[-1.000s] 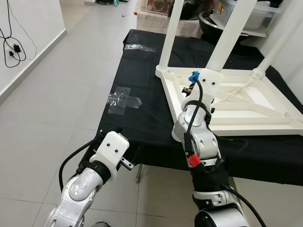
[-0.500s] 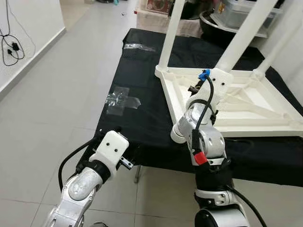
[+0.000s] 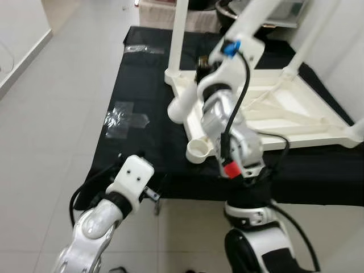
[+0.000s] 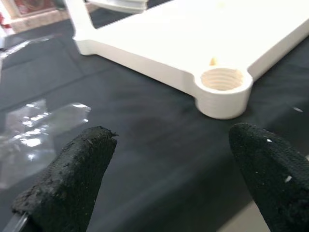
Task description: Building children table
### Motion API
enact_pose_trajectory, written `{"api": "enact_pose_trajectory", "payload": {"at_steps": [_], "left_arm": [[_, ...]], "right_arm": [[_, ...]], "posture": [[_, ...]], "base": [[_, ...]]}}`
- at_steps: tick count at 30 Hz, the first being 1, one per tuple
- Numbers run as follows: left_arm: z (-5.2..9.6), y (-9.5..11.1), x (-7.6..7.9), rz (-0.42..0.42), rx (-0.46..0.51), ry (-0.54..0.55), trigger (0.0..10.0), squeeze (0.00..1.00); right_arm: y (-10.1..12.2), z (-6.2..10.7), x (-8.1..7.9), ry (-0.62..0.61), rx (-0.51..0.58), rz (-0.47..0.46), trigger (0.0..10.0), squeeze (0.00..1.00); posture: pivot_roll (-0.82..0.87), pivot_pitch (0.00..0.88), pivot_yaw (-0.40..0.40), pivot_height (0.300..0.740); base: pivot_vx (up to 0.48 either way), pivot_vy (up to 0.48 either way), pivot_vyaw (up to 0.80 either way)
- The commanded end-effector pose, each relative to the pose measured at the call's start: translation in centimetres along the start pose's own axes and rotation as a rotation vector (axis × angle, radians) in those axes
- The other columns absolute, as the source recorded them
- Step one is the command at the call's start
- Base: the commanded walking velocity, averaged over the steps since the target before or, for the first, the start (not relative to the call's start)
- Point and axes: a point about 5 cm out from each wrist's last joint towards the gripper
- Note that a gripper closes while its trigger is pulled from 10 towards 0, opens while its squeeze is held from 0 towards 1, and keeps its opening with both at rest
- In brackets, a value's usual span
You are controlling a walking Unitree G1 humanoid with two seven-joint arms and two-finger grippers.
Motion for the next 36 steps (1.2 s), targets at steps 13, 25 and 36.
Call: {"api": "enact_pose_trajectory", "payload": {"at_steps": [13, 25, 36], "left_arm": [[-3.6, 0.7, -1.3, -0.024, 0.014, -0.022, 10.0, 0.00], [-5.5, 0.7, -1.6, -0.051, 0.021, -0.047, 10.0, 0.00], [-7.0, 0.4, -1.6, -0.054, 0.019, -0.088, 10.0, 0.00]], "right_arm": [[-3.1, 2.9, 0.2, 0.152, -0.151, -0.130, 10.0, 0.00], [-3.7, 3.8, -0.7, 0.247, -0.193, -0.141, 10.0, 0.00], [-4.4, 5.2, -1.8, 0.315, -0.239, -0.155, 10.0, 0.00]], "posture": [[0.11, 0.115, -0.101, 0.740], [0.11, 0.113, -0.099, 0.740], [0.11, 0.122, -0.096, 0.740]], "base": [[0.000, 0.000, 0.00], [0.000, 0.000, 0.00], [0.000, 0.000, 0.00]]}}
Point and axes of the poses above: a point about 5 cm out from each wrist's last joint towards the gripper, its own z axis pointing back from the gripper into the wrist, its own y axis along the axis of the wrist's last joint, x = y × z, and after that the axes turned 4 degrees about z, right-handed
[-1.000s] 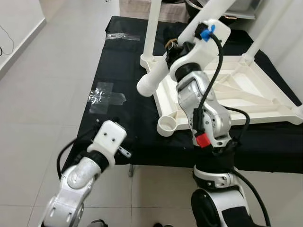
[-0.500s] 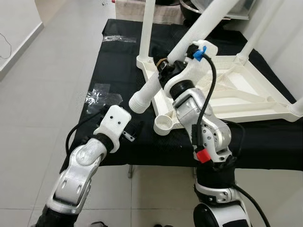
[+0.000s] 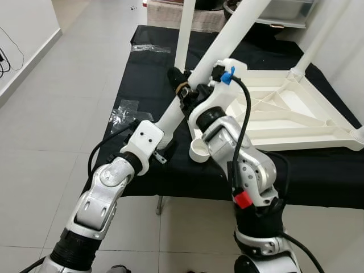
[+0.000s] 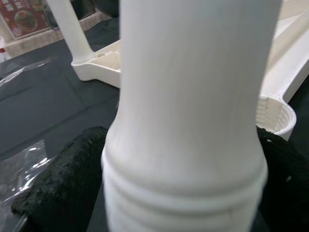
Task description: Building children table
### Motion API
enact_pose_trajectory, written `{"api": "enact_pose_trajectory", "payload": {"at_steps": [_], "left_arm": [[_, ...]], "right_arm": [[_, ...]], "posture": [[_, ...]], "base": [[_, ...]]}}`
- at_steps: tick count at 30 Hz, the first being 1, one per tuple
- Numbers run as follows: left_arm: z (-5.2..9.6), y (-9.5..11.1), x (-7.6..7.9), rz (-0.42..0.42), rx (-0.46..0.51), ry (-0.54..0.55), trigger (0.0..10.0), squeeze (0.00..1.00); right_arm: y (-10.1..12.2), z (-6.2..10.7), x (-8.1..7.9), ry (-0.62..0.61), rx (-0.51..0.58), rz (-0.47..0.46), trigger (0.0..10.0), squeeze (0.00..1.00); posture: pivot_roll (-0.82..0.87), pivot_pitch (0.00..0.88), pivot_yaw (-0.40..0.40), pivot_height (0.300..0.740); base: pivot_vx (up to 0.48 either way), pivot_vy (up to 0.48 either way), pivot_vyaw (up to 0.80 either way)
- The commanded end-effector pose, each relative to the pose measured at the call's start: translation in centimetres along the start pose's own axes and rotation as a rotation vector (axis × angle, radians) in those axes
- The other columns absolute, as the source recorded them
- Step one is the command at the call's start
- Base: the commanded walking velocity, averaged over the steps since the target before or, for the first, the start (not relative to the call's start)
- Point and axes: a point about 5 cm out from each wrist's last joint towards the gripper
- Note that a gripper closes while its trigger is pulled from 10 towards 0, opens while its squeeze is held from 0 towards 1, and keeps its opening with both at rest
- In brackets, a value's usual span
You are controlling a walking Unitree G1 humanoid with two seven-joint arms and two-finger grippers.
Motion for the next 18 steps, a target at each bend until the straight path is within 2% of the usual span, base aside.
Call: {"api": "enact_pose_trajectory", "payload": {"at_steps": [1, 4, 5, 12, 18], "left_arm": [[-0.2, -0.3, 0.3, 0.000, -0.001, -0.021, 10.0, 0.00], [-0.4, -0.3, 0.5, -0.001, -0.001, -0.030, 10.0, 0.00], [-0.4, -0.4, 0.7, -0.003, -0.002, -0.041, 0.0, 0.00], [-0.1, -0.8, 1.7, -0.021, -0.005, -0.094, 0.0, 0.00], [0.0, -1.0, 1.5, -0.037, -0.010, -0.089, 0.0, 0.00]], "right_arm": [[-0.6, 0.5, -0.8, 0.022, -0.007, -0.067, 10.0, 0.00], [-0.9, 0.7, -0.9, 0.027, -0.020, -0.073, 10.0, 0.00], [-1.0, 0.7, -0.9, 0.030, -0.021, -0.069, 10.0, 0.00], [-1.5, 1.0, -1.0, 0.040, -0.043, -0.048, 10.0, 0.00], [-1.8, 1.1, -0.9, 0.051, -0.047, -0.003, 10.0, 0.00]], "posture": [[0.11, 0.122, -0.096, 0.740], [0.11, 0.120, -0.096, 0.740], [0.11, 0.122, -0.096, 0.740], [0.11, 0.122, -0.098, 0.740], [0.11, 0.122, -0.095, 0.740]], "base": [[0.000, 0.000, 0.00], [0.000, 0.000, 0.00], [0.000, 0.000, 0.00], [0.000, 0.000, 0.00], [0.000, 0.000, 0.00]]}}
Point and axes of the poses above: a point about 5 cm out from each wrist's last joint towards the gripper, its own z axis pointing back from the gripper into the wrist, its own y axis along the axis of the wrist's last joint, x = y × z, and after that the axes turned 4 degrees about z, right-handed
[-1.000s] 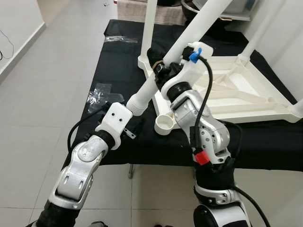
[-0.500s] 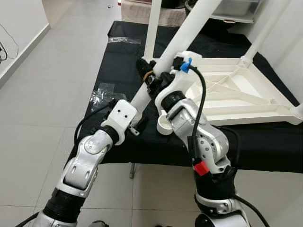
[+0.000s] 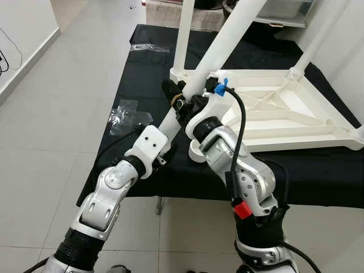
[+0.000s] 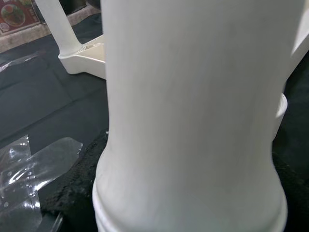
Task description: Building children table
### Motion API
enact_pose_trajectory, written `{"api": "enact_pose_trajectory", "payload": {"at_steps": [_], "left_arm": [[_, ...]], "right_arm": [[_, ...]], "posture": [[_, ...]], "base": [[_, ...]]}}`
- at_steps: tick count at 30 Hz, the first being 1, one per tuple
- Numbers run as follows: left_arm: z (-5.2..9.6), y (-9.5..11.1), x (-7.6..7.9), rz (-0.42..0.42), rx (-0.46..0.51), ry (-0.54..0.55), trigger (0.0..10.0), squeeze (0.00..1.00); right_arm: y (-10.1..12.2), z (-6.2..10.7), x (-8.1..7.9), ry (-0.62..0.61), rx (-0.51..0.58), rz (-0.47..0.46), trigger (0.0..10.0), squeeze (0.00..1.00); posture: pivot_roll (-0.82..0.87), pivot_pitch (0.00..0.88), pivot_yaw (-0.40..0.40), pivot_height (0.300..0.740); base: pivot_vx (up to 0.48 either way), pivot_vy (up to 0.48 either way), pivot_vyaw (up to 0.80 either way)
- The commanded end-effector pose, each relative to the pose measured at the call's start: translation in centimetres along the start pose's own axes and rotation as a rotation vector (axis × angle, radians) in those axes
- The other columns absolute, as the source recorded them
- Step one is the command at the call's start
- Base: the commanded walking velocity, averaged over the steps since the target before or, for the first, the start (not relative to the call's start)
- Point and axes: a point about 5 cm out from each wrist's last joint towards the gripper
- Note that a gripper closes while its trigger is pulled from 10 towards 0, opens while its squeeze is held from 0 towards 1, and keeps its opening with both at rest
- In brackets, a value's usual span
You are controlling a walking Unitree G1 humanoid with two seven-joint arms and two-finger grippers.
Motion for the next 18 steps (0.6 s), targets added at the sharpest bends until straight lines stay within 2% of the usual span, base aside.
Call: {"api": "enact_pose_trajectory", "payload": {"at_steps": [1, 2, 4, 8, 9, 10, 11, 17, 18], "left_arm": [[0.1, 0.0, 0.6, -0.018, 0.006, -0.033, 7.6, 0.00], [0.3, 0.0, 0.5, -0.021, 0.003, -0.034, 10.0, 0.00], [0.5, 0.0, 0.4, -0.028, 0.001, -0.038, 10.0, 0.00], [1.8, 0.0, 0.5, -0.016, 0.003, -0.092, 10.0, 0.00], [2.6, 0.1, 0.6, 0.003, 0.004, -0.131, 10.0, 0.00], [2.6, 0.1, 0.6, 0.003, 0.004, -0.131, 10.0, 0.00], [3.5, 0.2, 0.9, 0.027, 0.001, -0.198, 10.0, 0.00], [4.9, 0.1, 1.0, 0.082, -0.025, -0.281, 10.0, 0.00], [5.8, 0.0, 1.1, 0.130, -0.049, -0.349, 10.0, 0.00]], "right_arm": [[-0.7, 0.3, -0.7, 0.046, -0.011, 0.017, 10.0, 0.25], [-0.8, 0.4, -0.6, 0.066, -0.007, 0.044, 10.0, 1.00], [-0.8, 0.5, -0.5, 0.079, -0.004, 0.060, 10.0, 1.00], [-0.7, 0.8, 0.4, 0.141, -0.016, 0.095, 10.0, 1.00], [-0.6, 1.0, 1.2, 0.172, -0.002, 0.118, 10.0, 0.00], [-0.6, 1.0, 1.2, 0.172, -0.002, 0.118, 10.0, 0.00], [-0.5, 1.2, 2.0, 0.214, -0.005, 0.108, 10.0, 0.00], [-0.2, 1.2, 2.5, 0.311, -0.026, 0.074, 10.0, 0.00], [0.0, 1.5, 2.4, 0.423, -0.055, 0.027, 10.0, 0.00]], "posture": [[0.11, 0.120, -0.094, 0.740], [0.11, 0.120, -0.094, 0.740], [0.11, 0.120, -0.094, 0.740], [0.11, 0.120, -0.092, 0.740], [0.12, 0.121, -0.092, 0.740], [0.12, 0.121, -0.092, 0.740], [0.12, 0.124, -0.088, 0.740], [0.13, 0.126, -0.082, 0.740], [0.13, 0.127, -0.081, 0.740]], "base": [[0.000, 0.000, 0.00], [0.000, 0.000, 0.00], [0.000, 0.000, 0.00], [0.000, 0.000, 0.00], [0.000, 0.000, 0.00], [0.000, 0.000, 0.00], [0.000, 0.000, 0.00], [0.000, 0.000, 0.00], [0.000, 0.000, 0.00]]}}
Point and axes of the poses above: a point about 5 cm out from each wrist's last joint towards the gripper, its own z axis pointing back from the gripper into the wrist, its own y axis along the axis of the wrist's last joint, x = y × z, and after that the axes turned 4 degrees about z, right-handed
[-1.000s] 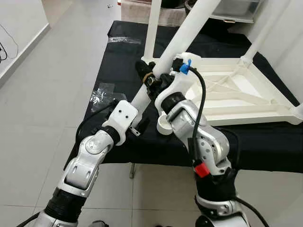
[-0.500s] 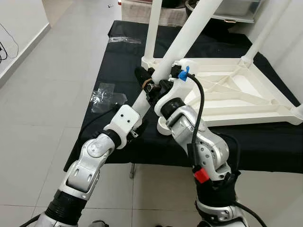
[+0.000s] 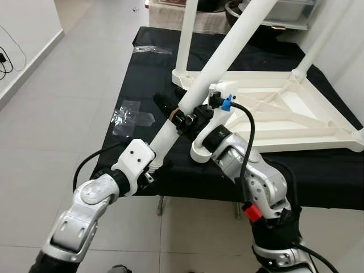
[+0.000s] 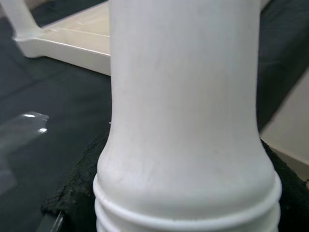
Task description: Building children table
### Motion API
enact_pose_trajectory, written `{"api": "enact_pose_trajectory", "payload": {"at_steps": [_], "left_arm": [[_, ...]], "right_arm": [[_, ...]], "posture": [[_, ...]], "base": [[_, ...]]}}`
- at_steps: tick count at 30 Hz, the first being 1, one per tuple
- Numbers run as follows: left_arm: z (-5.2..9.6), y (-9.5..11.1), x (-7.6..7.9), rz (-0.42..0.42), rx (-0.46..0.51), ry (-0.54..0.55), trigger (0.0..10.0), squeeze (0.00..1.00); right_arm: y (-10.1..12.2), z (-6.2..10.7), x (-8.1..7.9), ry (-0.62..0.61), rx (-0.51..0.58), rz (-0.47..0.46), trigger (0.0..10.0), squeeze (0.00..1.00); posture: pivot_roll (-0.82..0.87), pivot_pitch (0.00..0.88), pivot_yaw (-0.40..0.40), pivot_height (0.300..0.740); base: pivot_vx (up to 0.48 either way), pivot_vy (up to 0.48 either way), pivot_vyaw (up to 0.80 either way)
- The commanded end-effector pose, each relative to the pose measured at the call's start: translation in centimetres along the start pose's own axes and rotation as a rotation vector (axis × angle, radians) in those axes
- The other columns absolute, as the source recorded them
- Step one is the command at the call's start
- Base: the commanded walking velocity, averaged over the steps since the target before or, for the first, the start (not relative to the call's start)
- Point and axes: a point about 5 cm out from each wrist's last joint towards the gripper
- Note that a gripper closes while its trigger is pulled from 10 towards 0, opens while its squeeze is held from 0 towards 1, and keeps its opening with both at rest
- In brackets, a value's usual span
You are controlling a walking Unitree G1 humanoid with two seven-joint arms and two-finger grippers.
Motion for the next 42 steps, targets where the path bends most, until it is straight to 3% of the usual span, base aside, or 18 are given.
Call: {"api": "enact_pose_trajectory", "payload": {"at_steps": [1, 9, 27, 29, 30, 31, 32, 42], "left_arm": [[0.7, 0.1, 1.4, 0.061, -0.007, -0.143, 10.0, 0.00], [2.2, -0.8, 2.5, 0.103, -0.066, -0.231, 10.0, 0.00], [2.9, -0.7, 3.4, 0.183, -0.078, -0.266, 10.0, 0.00], [2.9, -0.7, 3.4, 0.181, -0.082, -0.271, 10.0, 0.00], [2.9, -0.8, 3.5, 0.174, -0.085, -0.276, 10.0, 0.00], [2.9, -0.8, 3.5, 0.174, -0.085, -0.276, 10.0, 0.00], [3.0, -0.8, 3.6, 0.173, -0.088, -0.279, 10.0, 0.00], [3.3, -1.3, 3.7, 0.183, -0.134, -0.282, 10.0, 0.00]], "right_arm": [[0.4, 0.1, -0.4, 0.139, -0.011, -0.053, 10.0, 0.00], [0.2, 1.1, -1.2, 0.338, -0.055, -0.145, 10.0, 0.00], [-0.6, 1.6, -2.4, 0.501, -0.122, -0.115, 10.0, 0.00], [-0.6, 1.6, -2.5, 0.510, -0.125, -0.120, 9.5, 0.00], [-0.6, 1.7, -2.5, 0.515, -0.127, -0.123, 5.6, 0.00], [-0.6, 1.7, -2.5, 0.515, -0.127, -0.123, 5.6, 0.00], [-0.7, 1.8, -2.6, 0.524, -0.132, -0.125, 0.0, 0.00], [-1.0, 1.9, -2.9, 0.547, -0.140, -0.122, 0.0, 0.00]], "posture": [[0.13, 0.129, -0.079, 0.740], [0.13, 0.130, -0.077, 0.740], [0.12, 0.137, -0.078, 0.740], [0.12, 0.137, -0.078, 0.740], [0.12, 0.136, -0.079, 0.740], [0.12, 0.136, -0.079, 0.740], [0.12, 0.134, -0.083, 0.740], [0.13, 0.116, -0.075, 0.740]], "base": [[0.000, 0.000, 0.00], [0.000, 0.000, 0.00], [0.000, 0.000, 0.00], [0.000, 0.000, 0.00], [0.000, 0.000, 0.00], [0.000, 0.000, 0.00], [0.000, 0.000, 0.00], [0.000, 0.000, 0.00]]}}
Point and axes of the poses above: a point about 5 cm out from each wrist's last joint towards the gripper, its own z axis pointing back from the gripper into the wrist, its own y axis along the axis of the wrist's last joint, x = y × z, and after that the axes turned 4 degrees about z, right-handed
